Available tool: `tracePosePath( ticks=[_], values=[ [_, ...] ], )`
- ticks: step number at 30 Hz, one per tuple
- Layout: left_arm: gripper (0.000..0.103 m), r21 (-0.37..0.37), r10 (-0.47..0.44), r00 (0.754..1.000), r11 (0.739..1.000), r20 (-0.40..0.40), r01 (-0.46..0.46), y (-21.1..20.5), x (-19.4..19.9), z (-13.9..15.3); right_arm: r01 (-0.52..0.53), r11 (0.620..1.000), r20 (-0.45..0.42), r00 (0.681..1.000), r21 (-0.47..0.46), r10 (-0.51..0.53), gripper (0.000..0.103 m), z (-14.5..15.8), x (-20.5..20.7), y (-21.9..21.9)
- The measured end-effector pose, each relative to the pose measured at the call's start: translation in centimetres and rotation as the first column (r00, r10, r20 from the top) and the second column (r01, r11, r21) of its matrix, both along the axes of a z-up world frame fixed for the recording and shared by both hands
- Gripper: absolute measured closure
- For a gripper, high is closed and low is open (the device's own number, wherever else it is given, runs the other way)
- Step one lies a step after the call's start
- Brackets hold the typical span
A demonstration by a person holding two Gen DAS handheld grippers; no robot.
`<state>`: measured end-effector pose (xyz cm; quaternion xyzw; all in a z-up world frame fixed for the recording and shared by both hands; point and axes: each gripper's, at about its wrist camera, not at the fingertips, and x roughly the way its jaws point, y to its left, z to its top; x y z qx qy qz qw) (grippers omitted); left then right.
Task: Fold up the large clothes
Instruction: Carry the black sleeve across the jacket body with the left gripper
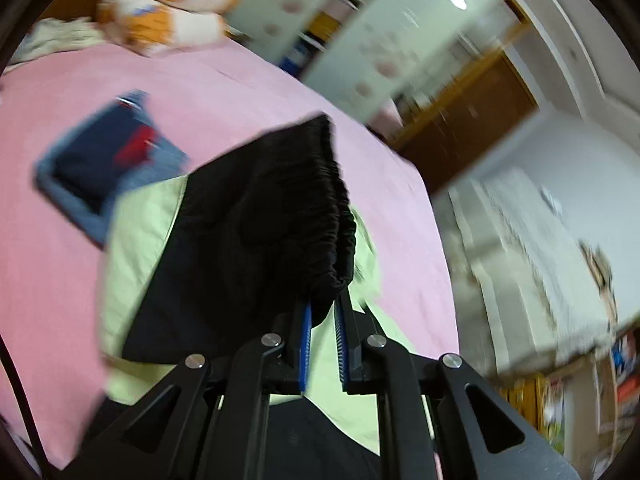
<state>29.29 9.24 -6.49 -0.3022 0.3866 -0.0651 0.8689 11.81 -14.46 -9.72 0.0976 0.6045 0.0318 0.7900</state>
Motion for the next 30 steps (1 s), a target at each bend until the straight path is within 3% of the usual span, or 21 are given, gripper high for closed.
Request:
tracePosePath(
  ticks=[4,6,8,9,10,12,13,14,16,19,21,23,26,28,30],
  values=[
    [0.094,0.091,-0.151,0.983,0.983,-0.105,0.161,-9.1,3.0,-4.6,0.076,0.997,0.008,0.997,0.013,-0.076,0.001,-2.2,0.7,-5.5],
    [0.094,0.138,-0.221,0.955,0.958,-0.198,0.251,-12.7,3.9,-8.8,0.102,0.995,0.005,0.995,0.016,-0.102,0.001,-3.8,1.0,-7.5],
    [0.09,0.162,-0.263,0.911,0.932,-0.317,0.325,-14.6,4.5,-13.1,0.127,0.991,-0.009,0.992,0.034,-0.127,0.001,-5.7,1.4,-9.5],
    [0.087,0.168,-0.274,0.875,0.916,-0.399,0.363,-15.6,5.0,-15.2,0.138,0.989,-0.027,0.99,0.051,-0.137,0.001,-6.9,1.7,-10.2],
    [0.081,0.173,-0.272,0.818,0.898,-0.506,0.405,-16.4,5.5,-17.7,0.149,0.986,-0.044,0.988,0.073,-0.146,0.001,-7.8,1.9,-10.9],
    [0.074,0.194,-0.237,0.779,0.889,-0.58,0.415,-16.6,4.8,-19.6,0.174,0.977,-0.08,0.983,0.126,-0.165,0.001,-9.6,2.4,-12.0],
    [0.061,0.228,-0.199,0.78,0.888,-0.593,0.4,-16.1,4.3,-19.9,0.189,0.97,-0.096,0.98,0.153,-0.175,0.001,-10.5,2.8,-12.4],
    [0.042,0.26,-0.167,0.791,0.887,-0.588,0.381,-15.6,3.7,-19.7,0.195,0.967,-0.101,0.978,0.162,-0.18,0.001,-10.9,2.9,-12.6],
    [0.026,0.319,-0.104,0.824,0.889,-0.556,0.327,-13.7,2.7,-19.1,0.211,0.957,-0.1,0.976,0.199,-0.194,0.003,-11.8,3.5,-12.9],
    [0.026,0.331,-0.069,0.843,0.9,-0.534,0.283,-10.3,1.9,-18.7,0.252,0.917,-0.116,0.967,0.309,-0.226,0.015,-13.5,5.0,-12.5],
    [0.026,0.339,-0.034,0.855,0.909,-0.518,0.242,-8.1,1.3,-18.3,0.284,0.887,-0.151,0.958,0.364,-0.244,0.035,-15.0,6.2,-11.7],
    [0.026,0.345,0.001,0.865,0.917,-0.501,0.199,-4.7,1.1,-18.1,0.311,0.87,-0.184,0.949,0.382,-0.258,0.049,-16.4,7.2,-10.7],
    [0.026,0.357,0.029,0.872,0.919,-0.488,0.169,-1.1,0.8,-18.0,0.355,0.844,-0.239,0.931,0.402,-0.278,0.053,-18.5,8.6,-8.9],
    [0.026,0.368,0.045,0.873,0.916,-0.486,0.157,0.9,0.7,-17.6,0.354,0.854,-0.24,0.93,0.382,-0.278,0.054,-19.1,9.3,-7.9],
    [0.026,0.348,0.046,0.873,0.926,-0.486,0.145,2.7,0.8,-17.9,0.354,0.864,-0.224,0.931,0.359,-0.289,0.066,-19.4,9.5,-7.2]
  ],
)
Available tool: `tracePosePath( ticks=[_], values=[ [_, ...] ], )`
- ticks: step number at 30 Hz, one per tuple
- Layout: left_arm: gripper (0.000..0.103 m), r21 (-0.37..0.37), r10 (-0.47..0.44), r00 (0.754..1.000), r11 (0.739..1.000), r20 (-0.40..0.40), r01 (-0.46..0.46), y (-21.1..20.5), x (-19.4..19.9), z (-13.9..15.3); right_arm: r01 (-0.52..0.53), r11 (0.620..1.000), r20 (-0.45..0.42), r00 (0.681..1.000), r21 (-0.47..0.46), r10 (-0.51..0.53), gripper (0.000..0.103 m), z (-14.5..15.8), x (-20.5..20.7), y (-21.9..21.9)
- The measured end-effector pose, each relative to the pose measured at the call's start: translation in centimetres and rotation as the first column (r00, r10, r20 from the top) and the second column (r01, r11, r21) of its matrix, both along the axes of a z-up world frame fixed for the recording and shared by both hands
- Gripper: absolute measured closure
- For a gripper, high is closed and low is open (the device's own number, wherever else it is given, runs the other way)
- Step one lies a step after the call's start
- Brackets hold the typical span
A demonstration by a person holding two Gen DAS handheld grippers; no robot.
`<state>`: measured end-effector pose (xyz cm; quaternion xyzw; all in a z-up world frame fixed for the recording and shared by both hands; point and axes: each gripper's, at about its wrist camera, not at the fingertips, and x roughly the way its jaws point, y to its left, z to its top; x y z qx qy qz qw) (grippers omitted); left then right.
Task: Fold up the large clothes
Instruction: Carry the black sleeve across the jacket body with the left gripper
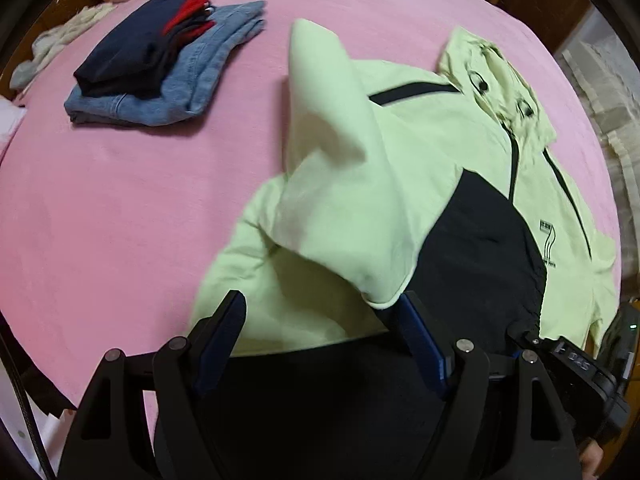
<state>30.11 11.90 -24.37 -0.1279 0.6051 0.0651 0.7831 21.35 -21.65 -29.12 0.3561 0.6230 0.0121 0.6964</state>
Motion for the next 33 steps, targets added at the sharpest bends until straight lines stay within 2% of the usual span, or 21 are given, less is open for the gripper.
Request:
tracePosePath(
  ticks=[4,5,6,9,14,18,21,25,27,29,31,33],
  values=[
    [0.026,-0.056,-0.004,1.0,0.998,-0.01,0.003,0.9,0.4,-0.6,0.05,0.999,-0.005,0.999,-0.017,-0.05,0.08,-0.8,0.8,0.1],
    [0.026,-0.062,-0.008,1.0,0.998,-0.009,0.007,0.5,0.4,-0.6,0.05,0.998,-0.001,0.999,-0.028,-0.05,0.09,-0.8,1.1,0.2],
    [0.026,-0.066,-0.013,1.0,0.998,-0.004,0.013,0.4,0.4,-0.5,0.046,0.998,0.009,0.999,-0.035,-0.046,0.094,-0.7,1.3,0.2],
    [0.026,-0.094,-0.026,0.999,0.995,0.024,0.028,-0.1,0.1,0.1,0.034,0.994,0.073,0.997,-0.1,-0.027,0.097,0.8,2.3,0.3],
    [0.026,-0.12,-0.03,0.997,0.992,0.071,0.038,-0.2,-0.3,1.5,0.055,0.959,0.196,0.981,-0.277,0.0,0.098,5.6,3.6,-1.5],
    [0.026,-0.097,-0.018,0.998,0.995,0.06,0.023,0.1,0.1,1.1,0.098,0.903,0.245,0.97,-0.417,0.008,0.098,8.6,3.5,-4.3],
    [0.026,-0.08,-0.01,0.999,0.997,0.038,0.013,0.3,1.0,-0.3,0.106,0.884,0.205,0.979,-0.455,-0.012,0.098,8.0,3.2,-6.5],
    [0.027,-0.079,-0.023,1.0,0.997,0.009,0.024,-0.3,2.7,-2.1,0.101,0.897,0.121,0.991,-0.43,-0.053,0.095,5.2,3.0,-8.2],
    [0.028,-0.086,-0.047,0.999,0.995,0.0,0.047,-0.9,3.3,-2.5,0.084,0.896,0.065,0.996,-0.437,-0.061,0.091,3.7,3.0,-8.5],
    [0.032,-0.087,-0.086,0.996,0.992,0.0,0.086,-1.8,3.7,-2.5,0.089,0.894,0.065,0.996,-0.439,-0.068,0.09,3.3,2.9,-8.3],
    [0.033,-0.089,-0.127,0.992,0.988,0.017,0.128,-2.8,3.9,-2.0,0.101,0.875,0.091,0.994,-0.474,-0.066,0.087,4.3,2.9,-8.0],
    [0.036,-0.097,-0.157,0.987,0.983,0.03,0.159,-3.5,4.0,-1.4,0.106,0.846,0.128,0.991,-0.522,-0.045,0.076,5.8,2.6,-7.6]
  ],
)
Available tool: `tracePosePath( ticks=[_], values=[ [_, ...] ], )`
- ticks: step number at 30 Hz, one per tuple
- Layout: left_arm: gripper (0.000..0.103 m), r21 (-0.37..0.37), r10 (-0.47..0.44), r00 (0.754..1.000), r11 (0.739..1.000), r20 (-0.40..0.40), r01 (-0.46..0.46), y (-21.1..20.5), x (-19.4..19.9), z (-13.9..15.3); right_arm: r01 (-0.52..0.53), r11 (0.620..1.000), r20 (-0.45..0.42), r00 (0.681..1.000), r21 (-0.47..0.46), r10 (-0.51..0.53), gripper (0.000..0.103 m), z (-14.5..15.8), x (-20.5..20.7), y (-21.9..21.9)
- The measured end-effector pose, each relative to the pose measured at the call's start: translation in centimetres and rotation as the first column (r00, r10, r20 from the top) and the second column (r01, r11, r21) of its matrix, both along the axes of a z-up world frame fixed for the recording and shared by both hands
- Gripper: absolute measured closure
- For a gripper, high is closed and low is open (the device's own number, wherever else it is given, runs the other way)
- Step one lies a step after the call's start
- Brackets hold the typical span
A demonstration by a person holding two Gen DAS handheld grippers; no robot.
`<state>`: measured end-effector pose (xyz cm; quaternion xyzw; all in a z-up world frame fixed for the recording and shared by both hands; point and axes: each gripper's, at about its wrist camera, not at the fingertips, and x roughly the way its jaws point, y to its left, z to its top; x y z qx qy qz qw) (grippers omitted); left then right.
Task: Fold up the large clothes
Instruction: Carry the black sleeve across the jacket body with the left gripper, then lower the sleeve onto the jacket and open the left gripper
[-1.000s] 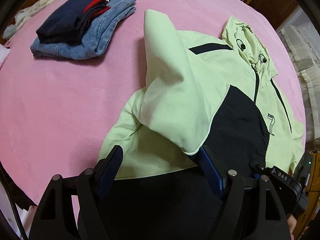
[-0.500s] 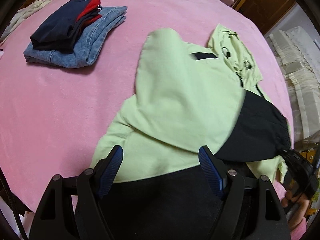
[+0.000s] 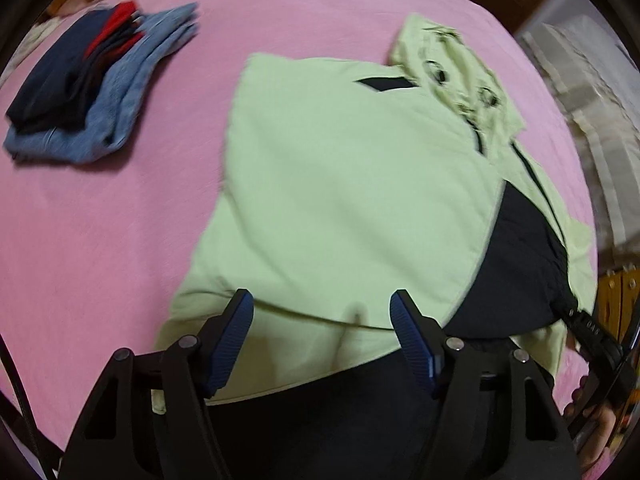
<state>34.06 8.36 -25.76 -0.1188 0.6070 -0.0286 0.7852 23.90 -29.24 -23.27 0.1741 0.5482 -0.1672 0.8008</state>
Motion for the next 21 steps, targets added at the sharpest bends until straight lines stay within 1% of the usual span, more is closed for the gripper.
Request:
tracePosePath(
  ticks=[1,2,3,4,5,6,7,8,9,10,11,13,14,15,16,17,19,21],
  values=[
    [0.042,-0.013,-0.024,1.0,1.0,0.008,0.024,-0.6,0.0,0.3,-0.015,0.999,0.022,1.0,-0.042,0.016,0.072,1.1,-0.1,0.4],
    [0.047,-0.023,-0.041,0.999,0.999,0.01,0.041,-1.0,0.1,0.5,-0.025,0.997,0.036,0.999,-0.068,0.028,0.066,1.7,-0.4,0.5],
    [0.049,-0.029,-0.05,0.999,0.998,0.01,0.05,-1.3,0.1,0.7,-0.037,0.995,0.063,0.997,-0.096,0.043,0.06,2.8,-0.7,0.8],
    [0.056,-0.047,-0.062,0.998,0.997,0.01,0.063,-1.8,0.1,0.7,-0.047,0.993,0.099,0.993,-0.109,0.058,0.057,4.0,-1.1,1.4],
    [0.063,-0.061,-0.067,0.998,0.996,0.008,0.068,-2.2,0.1,0.7,-0.056,0.993,0.119,0.991,-0.106,0.068,0.051,4.6,-1.4,1.7],
    [0.067,-0.074,-0.07,0.998,0.995,0.005,0.07,-2.5,0.1,0.6,-0.078,0.993,0.146,0.985,-0.089,0.09,0.049,5.3,-1.6,2.3],
    [0.073,-0.097,-0.076,0.997,0.992,-0.007,0.075,-3.0,0.2,0.2,-0.108,0.992,0.169,0.979,-0.062,0.118,0.049,5.7,-1.8,2.9],
    [0.082,-0.109,-0.079,0.997,0.991,-0.018,0.077,-3.3,0.3,-0.2,-0.167,0.986,0.194,0.967,-0.01,0.165,0.049,5.9,-1.8,3.9],
    [0.088,-0.12,-0.084,0.996,0.99,-0.03,0.08,-3.7,0.4,-0.6,-0.216,0.976,0.204,0.958,0.044,0.203,0.049,5.7,-1.6,4.7],
    [0.093,-0.131,-0.091,0.995,0.988,-0.042,0.085,-4.0,0.6,-1.1,-0.271,0.954,0.196,0.95,0.125,0.244,0.049,5.0,-1.2,5.7],
    [0.094,-0.148,-0.099,0.994,0.985,-0.052,0.091,-4.4,0.8,-1.6,-0.302,0.933,0.182,0.946,0.194,0.268,0.049,4.1,-0.6,6.5],
    [0.096,-0.162,-0.108,0.992,0.982,-0.06,0.097,-5.0,1.0,-2.4,-0.337,0.871,0.115,0.942,0.357,0.317,0.049,1.5,0.7,8.7],
    [0.096,-0.161,-0.113,0.991,0.982,-0.067,0.101,-5.2,1.2,-2.8,-0.331,0.853,0.086,0.942,0.403,0.325,0.06,0.5,1.1,9.7],
    [0.096,-0.157,-0.12,0.99,0.982,-0.076,0.107,-5.5,1.4,-3.2,-0.323,0.842,0.074,0.943,0.432,0.324,0.083,-0.5,1.4,10.3],
    [0.096,-0.156,-0.124,0.989,0.982,-0.081,0.11,-5.6,1.5,-3.5,-0.303,0.838,0.066,0.949,0.454,0.308,0.092,-1.6,1.7,10.9],
    [0.096,-0.148,-0.132,0.986,0.982,-0.099,0.116,-5.9,1.8,-4.0,-0.281,0.838,0.048,0.955,0.469,0.293,0.098,-2.6,2.1,11.1],
    [0.096,-0.114,-0.143,0.982,0.985,-0.124,0.129,-6.2,2.2,-5.1,-0.236,0.828,0.036,0.967,0.509,0.253,0.101,-4.7,2.7,11.1],
    [0.096,-0.058,-0.145,0.98,0.989,-0.136,0.138,-6.1,2.6,-6.1,-0.213,0.826,0.04,0.973,0.522,0.225,0.103,-5.4,2.7,10.8]
  ],
)
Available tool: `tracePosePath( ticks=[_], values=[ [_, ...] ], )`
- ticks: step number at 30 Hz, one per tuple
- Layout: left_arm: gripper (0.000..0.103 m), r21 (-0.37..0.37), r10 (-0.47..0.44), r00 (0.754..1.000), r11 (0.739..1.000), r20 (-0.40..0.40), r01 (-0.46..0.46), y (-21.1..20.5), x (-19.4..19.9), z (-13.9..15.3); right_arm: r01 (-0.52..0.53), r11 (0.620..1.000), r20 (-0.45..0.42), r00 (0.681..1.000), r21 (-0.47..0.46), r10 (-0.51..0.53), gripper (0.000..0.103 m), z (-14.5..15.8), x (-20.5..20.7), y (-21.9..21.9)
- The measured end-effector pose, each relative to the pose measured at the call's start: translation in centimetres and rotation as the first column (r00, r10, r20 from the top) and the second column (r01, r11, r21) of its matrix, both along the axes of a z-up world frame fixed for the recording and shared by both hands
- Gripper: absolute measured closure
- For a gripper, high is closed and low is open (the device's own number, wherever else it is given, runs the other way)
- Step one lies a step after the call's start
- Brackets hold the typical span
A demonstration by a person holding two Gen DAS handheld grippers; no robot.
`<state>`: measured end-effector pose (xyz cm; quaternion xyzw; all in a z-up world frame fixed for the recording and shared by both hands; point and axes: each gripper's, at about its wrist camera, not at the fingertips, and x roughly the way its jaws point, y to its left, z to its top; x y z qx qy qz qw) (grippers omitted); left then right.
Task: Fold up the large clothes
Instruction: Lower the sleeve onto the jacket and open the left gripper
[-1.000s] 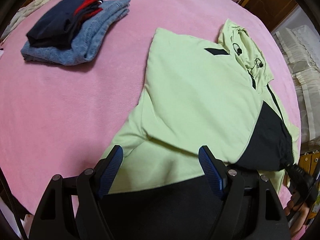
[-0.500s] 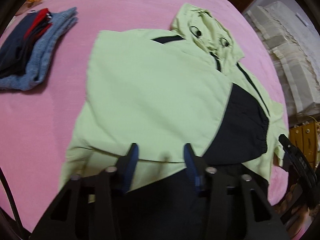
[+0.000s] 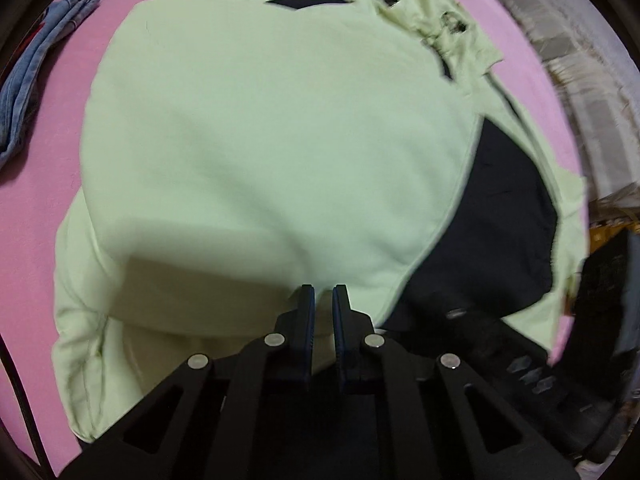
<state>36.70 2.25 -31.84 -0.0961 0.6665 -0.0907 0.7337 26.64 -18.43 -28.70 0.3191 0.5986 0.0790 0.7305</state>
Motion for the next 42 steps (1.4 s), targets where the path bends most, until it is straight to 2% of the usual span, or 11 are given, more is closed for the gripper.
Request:
tracePosePath(
  ticks=[5,9,12,15,21,24,26,31,36,38,42],
  values=[
    [0.096,0.053,0.062,0.998,0.997,0.025,-0.063,3.0,0.4,-0.1,0.099,0.985,0.022,0.995,-0.144,-0.096,0.103,0.5,-0.4,-4.5],
    [0.096,0.136,0.137,0.988,0.98,0.07,-0.145,7.0,0.2,0.4,0.276,0.879,0.024,0.957,-0.389,-0.29,0.103,1.3,-2.5,-12.2],
    [0.096,0.103,0.179,0.982,0.978,0.054,-0.184,9.1,0.4,0.1,0.29,0.9,0.027,0.954,-0.327,-0.297,0.103,1.4,-3.3,-15.3],
    [0.095,0.036,0.211,0.976,0.976,0.051,-0.213,9.4,0.7,1.0,0.201,0.889,0.063,0.979,-0.412,-0.192,0.103,3.1,-2.6,-13.0],
    [0.087,-0.119,0.11,0.99,0.988,0.084,-0.1,3.9,2.9,2.4,0.054,0.985,0.224,0.974,-0.163,-0.017,0.103,5.2,0.4,-5.4],
    [0.087,-0.079,0.03,0.996,0.997,0.079,-0.024,0.4,5.4,1.1,-0.077,0.993,0.214,0.972,-0.089,0.094,0.103,3.4,3.8,0.2],
    [0.087,-0.017,0.016,0.996,1.0,0.091,-0.015,-0.7,6.2,0.1,-0.155,0.974,0.182,0.966,-0.165,0.185,0.103,1.5,6.1,3.1],
    [0.087,0.178,0.007,0.95,0.982,0.312,-0.066,-0.5,9.3,1.3,-0.174,0.961,0.222,0.949,-0.217,0.222,0.103,0.2,7.5,4.1],
    [0.087,0.27,0.016,0.938,0.956,0.347,-0.116,2.9,11.0,1.2,-0.028,0.967,0.288,0.952,-0.254,0.103,0.103,0.4,7.3,-0.8],
    [0.087,0.289,0.052,0.934,0.944,0.354,-0.162,5.4,11.2,1.4,0.079,0.904,0.259,0.965,-0.42,0.036,0.103,0.5,6.8,-2.6],
    [0.087,0.269,0.14,0.929,0.933,0.343,-0.24,9.5,11.3,1.4,0.222,0.876,0.241,0.962,-0.428,-0.126,0.103,0.7,5.1,-6.9]
  ],
)
